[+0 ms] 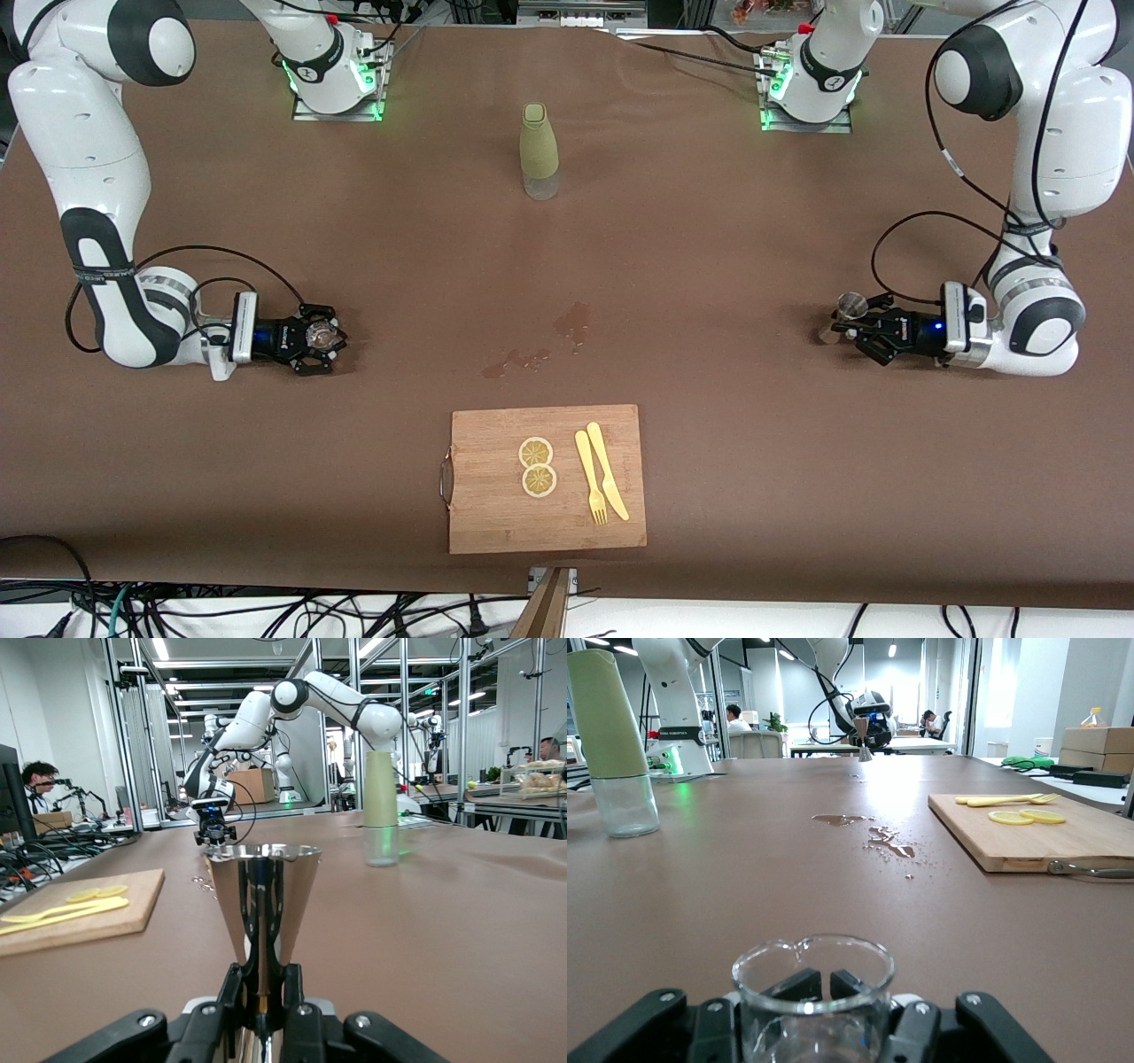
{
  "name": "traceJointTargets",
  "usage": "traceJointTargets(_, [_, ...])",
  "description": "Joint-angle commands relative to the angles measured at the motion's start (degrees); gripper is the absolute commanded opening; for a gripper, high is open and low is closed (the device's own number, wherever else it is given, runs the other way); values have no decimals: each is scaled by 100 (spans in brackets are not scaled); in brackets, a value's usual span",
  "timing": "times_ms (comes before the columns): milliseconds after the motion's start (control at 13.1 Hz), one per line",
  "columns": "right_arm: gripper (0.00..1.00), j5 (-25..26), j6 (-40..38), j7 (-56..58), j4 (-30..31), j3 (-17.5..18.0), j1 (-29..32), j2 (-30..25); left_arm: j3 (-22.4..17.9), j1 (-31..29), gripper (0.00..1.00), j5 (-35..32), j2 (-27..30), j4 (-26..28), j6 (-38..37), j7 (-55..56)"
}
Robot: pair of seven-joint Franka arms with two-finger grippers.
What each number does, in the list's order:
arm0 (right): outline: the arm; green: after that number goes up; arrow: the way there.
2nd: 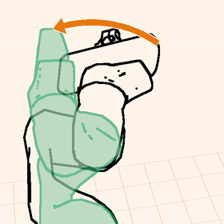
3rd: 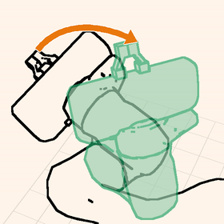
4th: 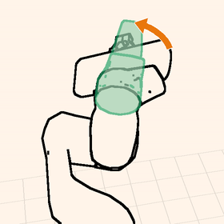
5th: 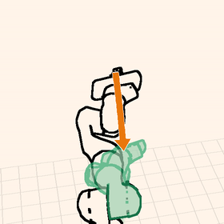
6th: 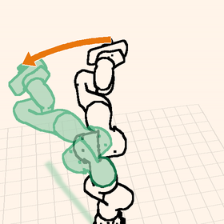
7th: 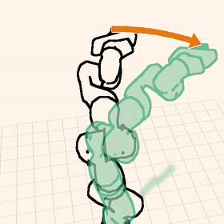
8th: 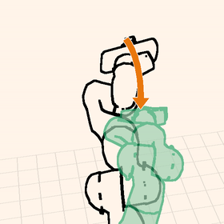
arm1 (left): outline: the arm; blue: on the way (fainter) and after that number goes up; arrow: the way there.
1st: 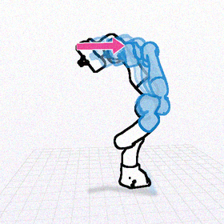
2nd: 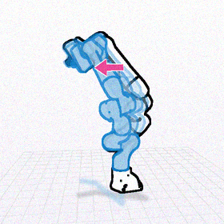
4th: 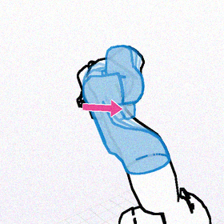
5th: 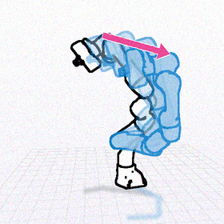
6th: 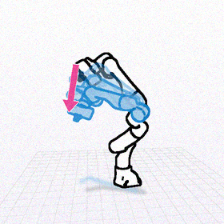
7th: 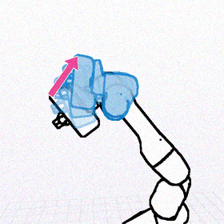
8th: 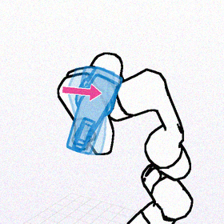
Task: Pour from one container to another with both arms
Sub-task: 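Carry the glass cup back with the right gripper while the left gripper returns the jigger, then set down the glass cup and jigger, opening both grippers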
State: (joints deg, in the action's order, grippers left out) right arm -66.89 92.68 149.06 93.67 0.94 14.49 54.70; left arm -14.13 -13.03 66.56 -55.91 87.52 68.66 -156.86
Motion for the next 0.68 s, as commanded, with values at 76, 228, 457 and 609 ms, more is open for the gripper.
traceJointTargets(76, [44, -17, -137, 124, -51, 73, 203, 94, -150, -322, 0, -363, -182, 72, -379, -959])
traceJointTargets(228, [100, 18, -145, 132, -24, 38, 212, 94, -256, -375, 0, -381, -314, 72, -555, -1179])
traceJointTargets(457, [100, 97, -303, 106, -24, -120, 247, 68, -283, -463, 0, -548, -455, 177, -591, -1522])
traceJointTargets(609, [100, 202, -522, 71, -24, -304, 247, 59, -283, -481, 0, -566, -508, 213, -591, -1663])
